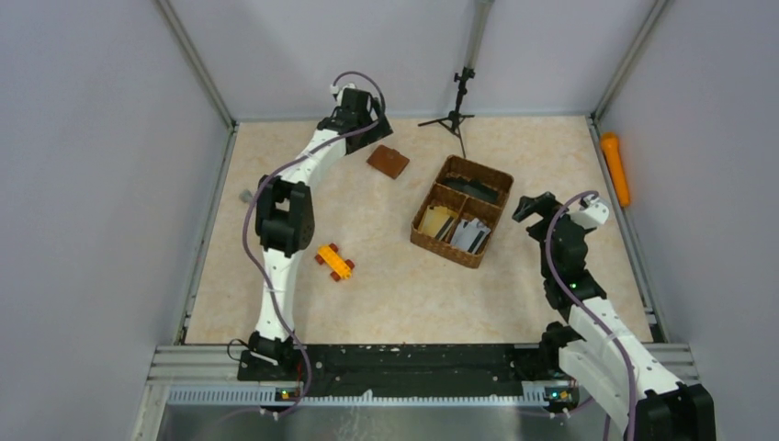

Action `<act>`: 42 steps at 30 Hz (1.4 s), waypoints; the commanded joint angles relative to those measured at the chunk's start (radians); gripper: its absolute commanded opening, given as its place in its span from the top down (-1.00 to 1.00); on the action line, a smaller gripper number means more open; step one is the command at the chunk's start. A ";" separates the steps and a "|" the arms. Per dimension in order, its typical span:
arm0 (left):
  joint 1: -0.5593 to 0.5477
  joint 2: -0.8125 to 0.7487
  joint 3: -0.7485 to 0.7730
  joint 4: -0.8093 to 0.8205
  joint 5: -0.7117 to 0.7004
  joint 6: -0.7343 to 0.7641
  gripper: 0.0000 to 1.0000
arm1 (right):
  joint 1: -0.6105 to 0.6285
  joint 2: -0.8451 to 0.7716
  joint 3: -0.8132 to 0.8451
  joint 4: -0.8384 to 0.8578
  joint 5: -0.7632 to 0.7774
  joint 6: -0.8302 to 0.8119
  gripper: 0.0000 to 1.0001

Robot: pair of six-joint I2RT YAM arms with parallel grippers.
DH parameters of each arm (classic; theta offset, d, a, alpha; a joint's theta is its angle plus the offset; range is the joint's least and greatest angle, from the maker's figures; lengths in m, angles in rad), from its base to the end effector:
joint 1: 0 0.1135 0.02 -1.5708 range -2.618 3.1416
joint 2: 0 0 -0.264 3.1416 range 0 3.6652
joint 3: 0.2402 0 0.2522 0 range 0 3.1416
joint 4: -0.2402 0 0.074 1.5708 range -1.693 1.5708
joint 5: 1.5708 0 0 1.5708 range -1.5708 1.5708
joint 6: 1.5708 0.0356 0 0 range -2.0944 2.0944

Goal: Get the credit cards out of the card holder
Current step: Pick up the card holder from the center of the board.

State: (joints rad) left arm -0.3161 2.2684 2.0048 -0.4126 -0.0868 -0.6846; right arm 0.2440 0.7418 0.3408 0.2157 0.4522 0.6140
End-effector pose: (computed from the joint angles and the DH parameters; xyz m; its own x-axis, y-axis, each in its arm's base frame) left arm 0.5019 -0.1609 0.2414 -0.6160 -0.4613 -0.6385 -0.1860 0.8728 -0.4512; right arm 0.1770 0.0280 0.2319 -0.0312 0.5263 -0.8497 0.2660 0.8239 0.5005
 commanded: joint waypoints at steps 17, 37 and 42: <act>0.042 0.390 0.450 -0.265 0.162 0.104 -0.06 | -0.003 -0.002 -0.019 0.110 -0.033 -0.005 -0.94; 0.051 -0.081 -0.251 -0.055 0.449 0.122 1.00 | -0.003 0.088 0.025 0.107 -0.153 -0.009 -0.88; 0.055 -0.338 -0.602 0.112 0.408 0.101 1.00 | -0.003 0.215 0.134 -0.014 -0.214 -0.003 -0.80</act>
State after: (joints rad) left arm -0.2634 2.1429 1.5894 -0.4088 0.3325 -0.5838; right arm 0.2440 0.8829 0.3622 0.2653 0.3069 0.6128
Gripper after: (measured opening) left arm 0.009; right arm 0.922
